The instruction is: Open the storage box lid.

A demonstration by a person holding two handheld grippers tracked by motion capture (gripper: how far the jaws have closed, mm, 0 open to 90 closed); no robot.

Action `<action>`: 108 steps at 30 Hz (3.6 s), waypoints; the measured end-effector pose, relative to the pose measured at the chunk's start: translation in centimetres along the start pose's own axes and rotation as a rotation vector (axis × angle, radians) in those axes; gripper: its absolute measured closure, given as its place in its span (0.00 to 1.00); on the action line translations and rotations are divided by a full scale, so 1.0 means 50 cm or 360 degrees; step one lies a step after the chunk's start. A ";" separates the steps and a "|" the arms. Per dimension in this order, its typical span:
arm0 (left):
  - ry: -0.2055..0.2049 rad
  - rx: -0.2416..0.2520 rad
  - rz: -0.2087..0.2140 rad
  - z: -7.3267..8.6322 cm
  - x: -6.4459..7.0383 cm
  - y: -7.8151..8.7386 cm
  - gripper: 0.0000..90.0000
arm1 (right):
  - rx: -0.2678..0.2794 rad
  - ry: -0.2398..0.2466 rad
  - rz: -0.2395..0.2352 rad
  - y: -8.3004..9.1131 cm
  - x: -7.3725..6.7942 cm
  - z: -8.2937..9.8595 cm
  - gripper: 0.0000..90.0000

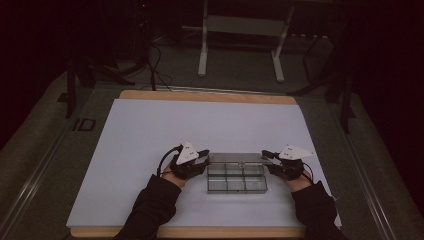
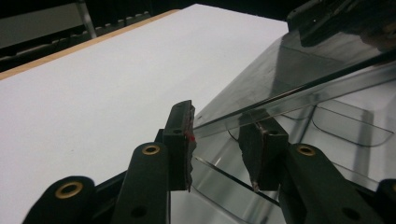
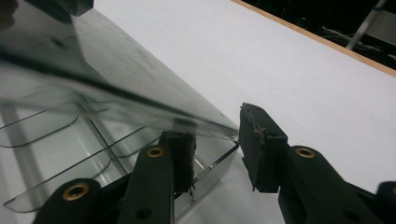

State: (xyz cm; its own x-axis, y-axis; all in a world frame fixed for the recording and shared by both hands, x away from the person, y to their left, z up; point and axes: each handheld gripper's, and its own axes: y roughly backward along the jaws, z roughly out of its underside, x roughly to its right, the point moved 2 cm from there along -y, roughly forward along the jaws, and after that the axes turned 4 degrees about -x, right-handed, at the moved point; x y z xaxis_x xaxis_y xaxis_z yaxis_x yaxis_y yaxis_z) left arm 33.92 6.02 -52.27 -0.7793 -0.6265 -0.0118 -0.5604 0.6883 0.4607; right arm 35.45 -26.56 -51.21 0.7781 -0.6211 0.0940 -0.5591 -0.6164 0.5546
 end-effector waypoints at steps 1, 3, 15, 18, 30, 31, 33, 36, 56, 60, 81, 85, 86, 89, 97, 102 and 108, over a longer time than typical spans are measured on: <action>0.0000 -0.0001 -0.0006 0.001 -0.002 -0.002 0.74 | -0.0005 -0.0006 0.0004 -0.002 0.001 0.000 0.75; 0.0026 0.0003 -0.0012 0.002 -0.005 -0.007 0.74 | -0.0010 -0.0003 0.0013 -0.005 0.003 0.000 0.76; 0.0111 0.0059 -0.0062 0.000 -0.017 -0.013 0.84 | 0.0004 -0.0058 0.0056 -0.012 0.013 -0.008 0.84; 0.0121 0.0068 -0.0064 -0.002 -0.019 -0.016 0.85 | 0.0001 -0.0060 0.0068 -0.014 0.014 -0.012 0.84; 0.0156 0.0065 -0.0085 -0.009 -0.028 -0.027 0.89 | -0.0007 -0.0151 0.0056 -0.025 0.023 -0.023 0.84; 0.0156 0.0065 -0.0085 -0.009 -0.028 -0.027 0.89 | -0.0007 -0.0151 0.0056 -0.025 0.023 -0.023 0.84; 0.0158 0.0060 -0.0091 -0.010 -0.028 -0.028 0.89 | -0.0008 -0.0160 0.0066 -0.027 0.023 -0.024 0.84; 0.0170 0.0060 -0.0100 -0.011 -0.029 -0.031 0.89 | -0.0009 -0.0168 0.0079 -0.028 0.023 -0.025 0.83; 0.0260 0.0037 -0.0148 -0.015 -0.036 -0.044 0.87 | -0.0075 -0.0276 0.0169 -0.043 0.023 -0.033 0.81; 0.0275 0.0029 -0.0158 -0.016 -0.036 -0.047 0.86 | -0.0080 -0.0296 0.0184 -0.047 0.021 -0.032 0.80; 0.0377 -0.0090 -0.0111 -0.011 -0.043 -0.072 0.69 | -0.0162 -0.0419 0.0159 -0.064 0.029 -0.033 0.70; 0.0408 -0.0099 -0.0102 -0.011 -0.045 -0.073 0.67 | -0.0164 -0.0438 0.0163 -0.064 0.028 -0.033 0.69; 0.0431 -0.0104 -0.0101 -0.011 -0.046 -0.074 0.67 | -0.0165 -0.0443 0.0165 -0.065 0.029 -0.033 0.69; 0.0471 -0.0121 -0.0085 -0.011 -0.050 -0.076 0.66 | -0.0178 -0.0473 0.0168 -0.066 0.031 -0.033 0.68; 0.0590 -0.0154 -0.0052 -0.010 -0.058 -0.079 0.64 | -0.0199 -0.0482 0.0187 -0.069 0.032 -0.034 0.68; 0.0624 -0.0208 -0.0074 -0.010 -0.058 -0.084 0.62 | -0.0222 -0.0484 0.0182 -0.073 0.031 -0.035 0.69; 0.0618 -0.0210 -0.0075 -0.010 -0.060 -0.087 0.60 | -0.0221 -0.0496 0.0174 -0.077 0.031 -0.033 0.69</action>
State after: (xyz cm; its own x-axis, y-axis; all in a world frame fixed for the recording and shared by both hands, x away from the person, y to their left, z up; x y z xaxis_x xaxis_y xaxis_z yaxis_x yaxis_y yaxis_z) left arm 38.82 4.72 -53.78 -0.5754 -0.7652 0.2887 -0.5324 0.6184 0.5780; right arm 39.26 -24.35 -51.84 0.5789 -0.8109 -0.0857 -0.5735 -0.4796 0.6642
